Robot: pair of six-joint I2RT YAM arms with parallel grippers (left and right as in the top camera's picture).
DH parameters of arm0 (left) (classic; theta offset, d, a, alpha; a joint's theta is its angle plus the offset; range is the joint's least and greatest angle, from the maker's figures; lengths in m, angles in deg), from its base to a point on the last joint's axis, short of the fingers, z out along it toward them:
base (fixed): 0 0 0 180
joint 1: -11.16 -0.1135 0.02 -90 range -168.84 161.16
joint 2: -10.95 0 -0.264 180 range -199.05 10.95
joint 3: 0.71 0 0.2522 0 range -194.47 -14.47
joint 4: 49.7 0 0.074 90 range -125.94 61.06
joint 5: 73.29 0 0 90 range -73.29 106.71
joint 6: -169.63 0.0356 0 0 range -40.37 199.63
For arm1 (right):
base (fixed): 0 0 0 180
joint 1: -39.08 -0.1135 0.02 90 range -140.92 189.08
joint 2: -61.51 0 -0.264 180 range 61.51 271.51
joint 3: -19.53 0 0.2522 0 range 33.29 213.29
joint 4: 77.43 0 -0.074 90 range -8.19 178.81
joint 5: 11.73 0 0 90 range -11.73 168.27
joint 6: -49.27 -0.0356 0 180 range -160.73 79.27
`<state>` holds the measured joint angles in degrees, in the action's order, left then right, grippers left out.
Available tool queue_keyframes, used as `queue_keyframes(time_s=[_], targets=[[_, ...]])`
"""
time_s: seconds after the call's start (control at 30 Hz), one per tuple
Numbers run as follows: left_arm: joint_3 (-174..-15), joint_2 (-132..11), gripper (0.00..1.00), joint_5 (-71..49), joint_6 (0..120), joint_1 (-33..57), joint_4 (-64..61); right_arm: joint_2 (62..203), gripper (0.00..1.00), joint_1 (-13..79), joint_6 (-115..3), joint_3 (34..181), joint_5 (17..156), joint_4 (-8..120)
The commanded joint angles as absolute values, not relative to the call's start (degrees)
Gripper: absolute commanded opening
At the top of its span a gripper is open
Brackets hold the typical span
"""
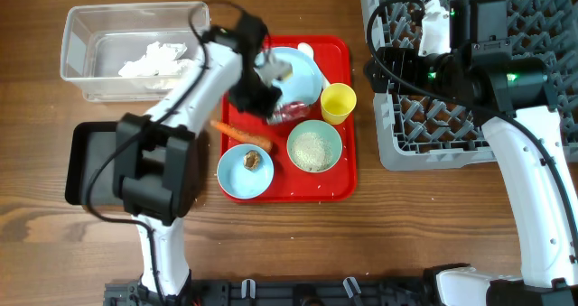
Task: Sort waste into correct bins and load items into the dishwasher rack
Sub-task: 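Move the red wrapper into the clear bin and release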
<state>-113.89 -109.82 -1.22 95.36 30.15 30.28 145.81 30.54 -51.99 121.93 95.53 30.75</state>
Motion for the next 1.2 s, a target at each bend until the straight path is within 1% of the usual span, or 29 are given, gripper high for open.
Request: queue_keyframes(time_s=[0.0,0.07,0.2,0.37,0.7,0.73,0.77,0.8,0.83,0.87,0.9,1.03,1.17], targets=[[-121.10,-103.88,0.04,-1.40,89.59,25.05,30.63,146.40,1.00,30.80,-51.31,123.28,94.32,30.90],[-122.54,-102.43,0.04,-0.85,89.34,22.15,30.10,146.40,1.00,30.80,-51.29,123.28,94.32,30.90],[-122.72,-101.21,0.04,4.94,83.66,15.52,26.30,146.40,1.00,30.80,-51.25,123.28,94.32,31.01],[-122.70,-101.78,0.04,5.22,83.01,8.20,23.15,146.40,1.00,30.80,-51.25,123.28,93.62,31.30],[-121.89,-103.44,0.04,8.92,83.25,2.13,18.39,146.40,1.00,30.80,-51.21,123.28,93.06,31.30],[-121.89,-103.88,0.07,8.94,83.27,2.02,17.99,146.40,1.00,30.80,-51.23,123.28,93.06,31.30],[-121.89,-104.29,0.18,8.92,83.44,2.02,17.66,146.40,1.00,30.80,-51.23,123.28,93.06,31.27],[-121.89,-104.51,0.31,8.92,83.44,2.02,17.56,146.40,1.00,30.80,-51.23,123.28,93.06,31.25],[-121.89,-104.95,0.54,8.90,83.42,2.04,17.36,146.40,1.00,30.80,-51.23,123.28,93.06,31.19],[-121.89,-105.03,0.79,8.87,83.42,2.04,17.31,146.40,1.00,30.80,-51.21,123.28,93.06,31.12],[-121.89,-105.10,1.00,8.87,83.42,2.06,17.23,146.40,1.00,30.80,-51.21,123.28,93.06,31.10],[-121.95,-104.64,1.00,8.81,83.40,2.41,17.42,146.40,1.00,30.80,-51.23,123.28,93.06,31.17],[-121.95,-102.08,1.00,5.86,83.36,4.25,19.61,146.40,1.00,30.80,-51.21,123.28,93.06,31.14]])
